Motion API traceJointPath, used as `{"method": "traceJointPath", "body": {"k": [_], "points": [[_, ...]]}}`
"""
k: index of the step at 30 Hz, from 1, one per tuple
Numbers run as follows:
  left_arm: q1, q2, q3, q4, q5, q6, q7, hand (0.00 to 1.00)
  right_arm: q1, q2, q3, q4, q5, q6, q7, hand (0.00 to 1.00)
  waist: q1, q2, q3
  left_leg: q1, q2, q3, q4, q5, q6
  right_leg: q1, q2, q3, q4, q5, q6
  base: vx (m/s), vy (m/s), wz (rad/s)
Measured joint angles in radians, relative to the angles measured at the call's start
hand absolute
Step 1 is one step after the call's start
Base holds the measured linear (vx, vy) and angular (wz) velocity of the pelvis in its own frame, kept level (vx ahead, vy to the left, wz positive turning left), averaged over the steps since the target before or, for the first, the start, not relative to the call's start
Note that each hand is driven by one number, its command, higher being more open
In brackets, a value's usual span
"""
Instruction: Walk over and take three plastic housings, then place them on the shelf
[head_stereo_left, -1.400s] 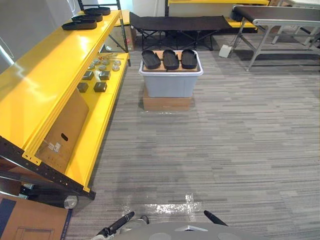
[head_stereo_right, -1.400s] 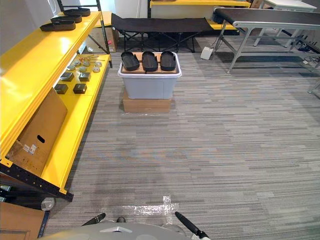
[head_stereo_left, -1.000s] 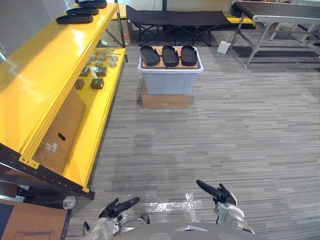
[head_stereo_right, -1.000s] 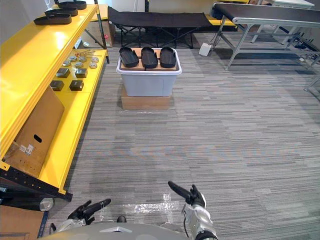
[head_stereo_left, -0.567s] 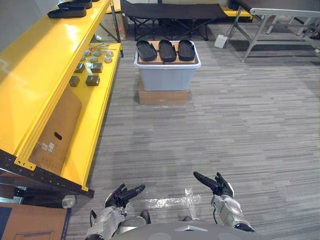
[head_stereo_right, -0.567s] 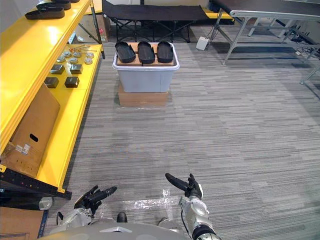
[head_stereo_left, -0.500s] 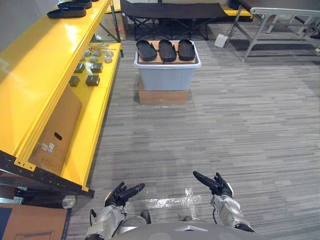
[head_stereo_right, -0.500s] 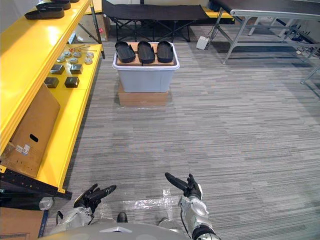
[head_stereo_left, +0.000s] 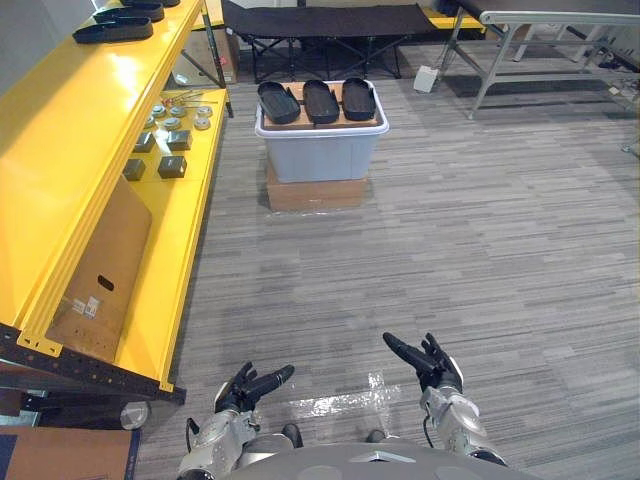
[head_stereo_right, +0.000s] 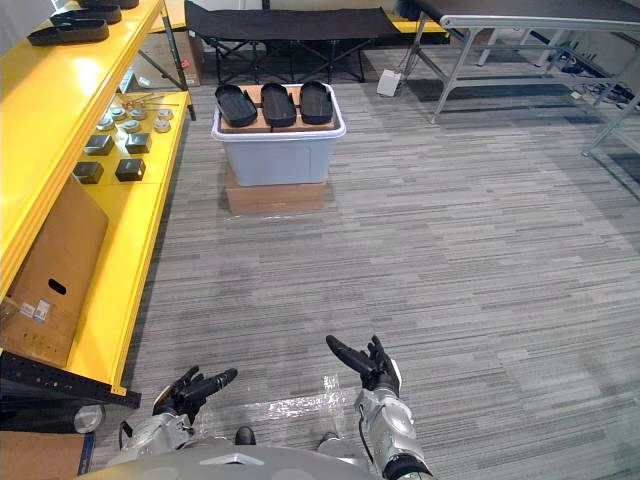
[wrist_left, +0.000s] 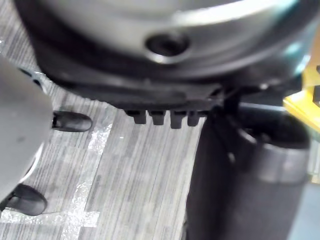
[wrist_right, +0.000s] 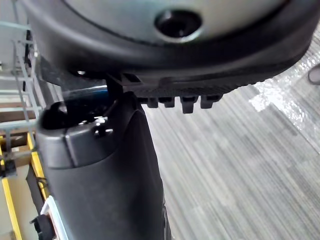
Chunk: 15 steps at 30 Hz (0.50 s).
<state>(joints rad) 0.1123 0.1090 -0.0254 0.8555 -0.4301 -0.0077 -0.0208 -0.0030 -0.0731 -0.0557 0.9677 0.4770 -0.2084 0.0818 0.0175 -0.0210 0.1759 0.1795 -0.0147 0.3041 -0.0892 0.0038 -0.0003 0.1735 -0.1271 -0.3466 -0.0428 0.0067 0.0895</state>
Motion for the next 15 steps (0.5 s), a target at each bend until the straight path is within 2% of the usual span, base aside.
{"method": "traceJointPath", "body": {"k": [4,5,6,7,8,9,11,13,15], "points": [[0.006,-0.001,-0.001,-0.004,-0.006,0.004,-0.041,1.0,0.008,-0.005,0.011,0.0,0.003,0.026,0.049,1.0,0.003,0.0,-0.001,-0.017,-0.006,-0.001,0.002,-0.018,0.017,-0.035,-0.009,0.009,0.03,-0.015,0.005,0.01,0.021,-0.07],[0.004,-0.004,-0.004,-0.011,-0.005,0.01,-0.056,1.0,0.005,-0.008,0.011,0.0,0.002,0.033,0.063,1.0,0.002,0.0,-0.001,-0.035,-0.007,-0.002,0.004,-0.022,0.029,-0.088,-0.024,0.013,0.108,-0.043,0.006,0.03,0.068,-0.07],[0.002,-0.004,-0.008,-0.033,0.0,0.013,-0.07,1.0,-0.011,-0.011,0.008,0.0,0.002,0.049,0.071,1.0,0.003,0.004,0.007,-0.055,-0.01,0.002,0.006,-0.021,0.034,-0.173,-0.051,0.011,0.257,-0.072,-0.003,0.03,0.1,-0.08],[-0.008,-0.001,-0.008,-0.052,0.008,0.013,-0.076,1.0,-0.034,-0.008,0.009,0.0,0.002,0.06,0.076,1.0,0.005,0.003,0.036,-0.077,-0.006,0.004,0.038,-0.021,0.05,-0.258,-0.082,0.006,0.411,-0.077,-0.008,0.02,0.086,-0.05],[-0.017,0.004,-0.016,-0.058,0.021,0.013,-0.072,1.0,-0.043,-0.005,0.015,0.0,0.004,0.063,0.076,1.0,0.004,-0.001,0.058,-0.081,-0.001,0.004,0.057,-0.027,0.063,-0.289,-0.096,0.006,0.48,-0.076,-0.002,0.0,0.065,0.14],[-0.04,0.017,-0.041,-0.064,0.075,0.013,-0.065,1.0,-0.045,0.003,0.034,0.0,0.009,0.065,0.077,1.0,0.0,-0.02,0.09,-0.081,0.006,-0.003,0.088,-0.044,0.068,-0.307,-0.114,-0.012,0.512,-0.091,-0.015,0.03,0.03,0.14],[-0.042,0.039,-0.063,-0.069,0.16,0.013,-0.06,1.0,-0.037,0.012,0.064,0.001,0.009,0.066,0.071,1.0,0.01,-0.029,0.107,-0.083,0.021,-0.008,0.127,-0.083,0.064,-0.312,-0.102,-0.012,0.454,-0.097,-0.025,0.06,0.007,0.01],[-0.041,0.047,-0.094,-0.08,0.166,0.014,-0.054,1.0,-0.032,0.012,0.068,-0.003,0.007,0.064,0.046,1.0,0.005,-0.016,0.116,-0.083,0.049,-0.008,0.169,-0.131,0.056,-0.324,-0.076,-0.013,0.372,-0.086,-0.01,0.09,0.005,-0.06],[-0.027,0.049,-0.118,-0.123,0.158,0.014,-0.052,1.0,-0.007,0.011,0.066,-0.026,-0.001,0.058,0.014,1.0,0.005,-0.019,0.116,-0.08,0.058,-0.003,0.236,-0.184,0.025,-0.346,-0.074,-0.021,0.293,-0.072,0.001,0.16,-0.026,-0.02]]}}
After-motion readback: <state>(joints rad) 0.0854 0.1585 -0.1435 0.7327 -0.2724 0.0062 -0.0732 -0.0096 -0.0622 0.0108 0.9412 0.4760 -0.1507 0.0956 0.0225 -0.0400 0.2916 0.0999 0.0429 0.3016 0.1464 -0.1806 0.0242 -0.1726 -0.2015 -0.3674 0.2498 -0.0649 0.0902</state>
